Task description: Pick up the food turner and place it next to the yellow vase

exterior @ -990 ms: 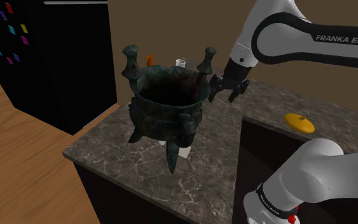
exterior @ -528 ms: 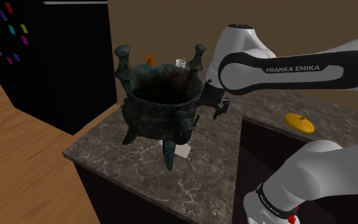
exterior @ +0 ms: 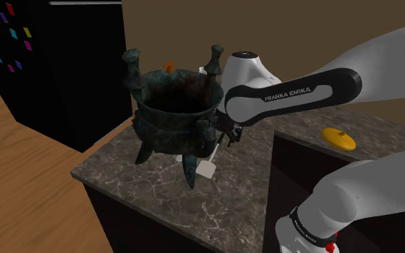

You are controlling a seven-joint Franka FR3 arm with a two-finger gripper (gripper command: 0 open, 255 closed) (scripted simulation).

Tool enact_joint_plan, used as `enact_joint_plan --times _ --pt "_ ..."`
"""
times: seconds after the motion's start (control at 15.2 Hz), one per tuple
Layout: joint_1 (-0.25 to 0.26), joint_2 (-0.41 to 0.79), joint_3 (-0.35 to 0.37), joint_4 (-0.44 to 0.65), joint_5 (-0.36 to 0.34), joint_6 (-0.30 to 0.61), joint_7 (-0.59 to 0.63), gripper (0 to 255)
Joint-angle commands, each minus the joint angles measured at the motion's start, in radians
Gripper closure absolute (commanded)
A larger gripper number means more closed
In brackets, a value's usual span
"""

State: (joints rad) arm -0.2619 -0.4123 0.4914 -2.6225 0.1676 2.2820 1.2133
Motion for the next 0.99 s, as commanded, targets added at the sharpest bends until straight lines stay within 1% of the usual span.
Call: enact_joint_plan --times 0.0,0.2,0.73,0.79,0.92 --pt "0.000 0.027 0.016 -0.018 -0.006 0.027 0.010 0" --pt "-0.009 0.068 0.029 -0.039 -0.018 0.088 0.021 0" --pt "-0.008 0.068 0.028 -0.039 -0.018 0.088 0.021 0" --pt "-0.008 0.067 0.029 -0.038 -0.018 0.086 0.022 255" --pt "-0.007 0.065 0.028 -0.041 -0.017 0.087 0.021 255"
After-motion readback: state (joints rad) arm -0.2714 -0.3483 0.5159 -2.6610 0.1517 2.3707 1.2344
